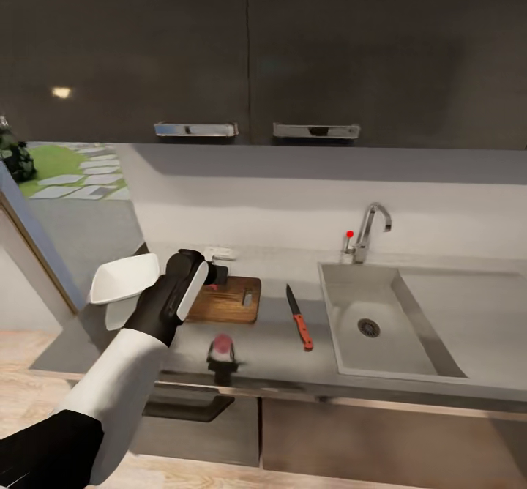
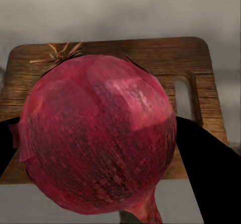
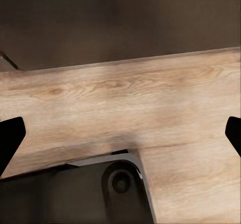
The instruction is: In the kitchen, take the Vidalia onion out of the sink, dice it on the chopping board with the paring knife, put the diced onion into the bowl on the countertop, then place both the paring knife and the chopping board into the sink.
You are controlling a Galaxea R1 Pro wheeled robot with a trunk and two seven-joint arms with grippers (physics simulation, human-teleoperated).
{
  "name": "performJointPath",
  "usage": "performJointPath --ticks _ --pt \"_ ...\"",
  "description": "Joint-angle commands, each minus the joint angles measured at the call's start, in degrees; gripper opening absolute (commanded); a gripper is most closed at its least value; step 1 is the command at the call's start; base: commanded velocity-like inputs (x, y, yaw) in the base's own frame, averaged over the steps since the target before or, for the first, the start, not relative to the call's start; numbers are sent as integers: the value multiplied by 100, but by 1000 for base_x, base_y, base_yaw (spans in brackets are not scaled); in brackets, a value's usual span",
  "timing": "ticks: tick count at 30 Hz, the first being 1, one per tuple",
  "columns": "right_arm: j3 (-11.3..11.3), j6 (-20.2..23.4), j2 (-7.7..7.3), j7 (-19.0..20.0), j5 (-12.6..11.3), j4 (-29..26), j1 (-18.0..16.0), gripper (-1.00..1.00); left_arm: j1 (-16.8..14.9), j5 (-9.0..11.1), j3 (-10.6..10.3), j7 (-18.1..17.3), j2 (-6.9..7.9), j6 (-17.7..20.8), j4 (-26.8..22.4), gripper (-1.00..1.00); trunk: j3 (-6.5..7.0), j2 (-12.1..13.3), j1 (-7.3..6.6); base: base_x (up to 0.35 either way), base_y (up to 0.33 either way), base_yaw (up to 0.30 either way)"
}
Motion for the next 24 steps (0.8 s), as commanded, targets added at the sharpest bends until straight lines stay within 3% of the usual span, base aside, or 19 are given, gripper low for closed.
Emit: performJointPath --ticks 1,9,24 --pt "36 -10 -4 -29 -47 -12 2 100 -5 46 -10 56 -1 18 -4 -100 -11 -11 4 80 323 0" --pt "35 -11 -4 -29 -48 -12 2 100 -5 46 -14 56 -12 18 132 -100 -11 -11 4 203 244 0" --pt "33 -10 -4 -29 -47 -12 2 100 -5 46 -23 56 -27 10 399 -100 -69 -11 4 33 14 0"
